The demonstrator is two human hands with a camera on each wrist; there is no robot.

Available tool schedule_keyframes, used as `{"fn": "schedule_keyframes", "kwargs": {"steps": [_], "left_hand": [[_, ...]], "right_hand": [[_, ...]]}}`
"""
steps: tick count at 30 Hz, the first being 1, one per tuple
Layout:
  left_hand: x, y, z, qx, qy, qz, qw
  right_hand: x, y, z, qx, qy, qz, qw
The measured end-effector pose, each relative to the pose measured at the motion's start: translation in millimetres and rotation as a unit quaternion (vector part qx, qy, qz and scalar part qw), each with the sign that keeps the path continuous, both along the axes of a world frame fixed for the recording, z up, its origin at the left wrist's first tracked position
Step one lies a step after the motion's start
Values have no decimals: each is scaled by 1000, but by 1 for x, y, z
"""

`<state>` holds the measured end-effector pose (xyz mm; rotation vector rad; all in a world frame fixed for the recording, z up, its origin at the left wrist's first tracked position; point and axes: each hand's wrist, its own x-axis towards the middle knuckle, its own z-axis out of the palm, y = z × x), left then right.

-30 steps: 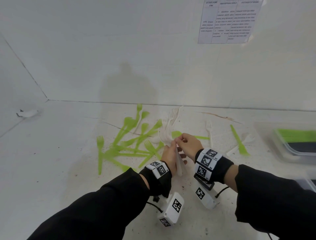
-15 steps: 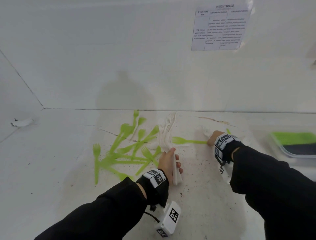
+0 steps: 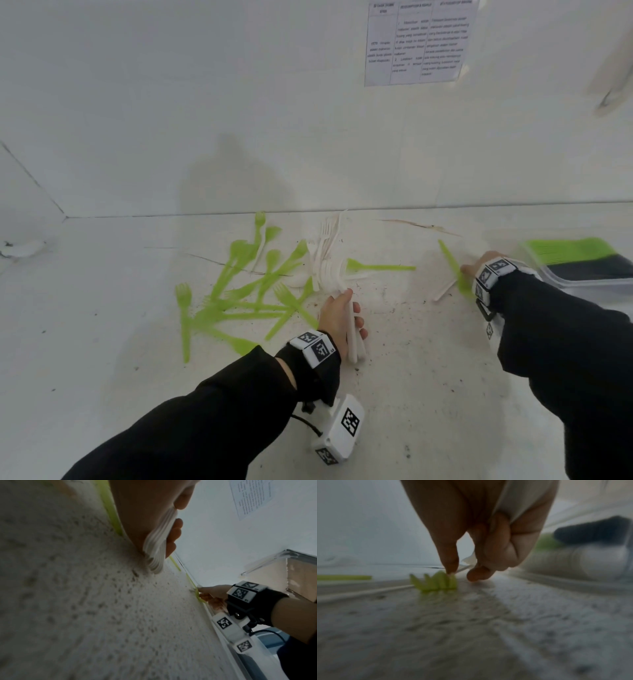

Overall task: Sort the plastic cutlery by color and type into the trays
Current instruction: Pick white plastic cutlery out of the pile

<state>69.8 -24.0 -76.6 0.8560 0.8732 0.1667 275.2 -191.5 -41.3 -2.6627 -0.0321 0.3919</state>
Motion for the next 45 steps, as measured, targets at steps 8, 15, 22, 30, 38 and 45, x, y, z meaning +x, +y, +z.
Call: {"fn": "schedule_keyframes", "kwargs": {"steps": [8,15,22,30,38,45], "left_hand": [[-2,2,2,13,-4,6,1000],[-2,13,10,29,-17,24,999],[-2,23,22,53,-38,47,997],[-9,19,21,29,-64,52,996],[-22,13,14,41,-76,55,995],[-34,14,17,34,-48,68,996]], "right_hand": [[-4,32,13,104,-14,-23,994],[-11,59,33,217,-115,-23,969],[-25,69,46,223,-164,29,960],[-114,101,50,318,55,176,930],[-181,127,16,305,55,201,929],[-193,135,13,291,77,228,926]]}}
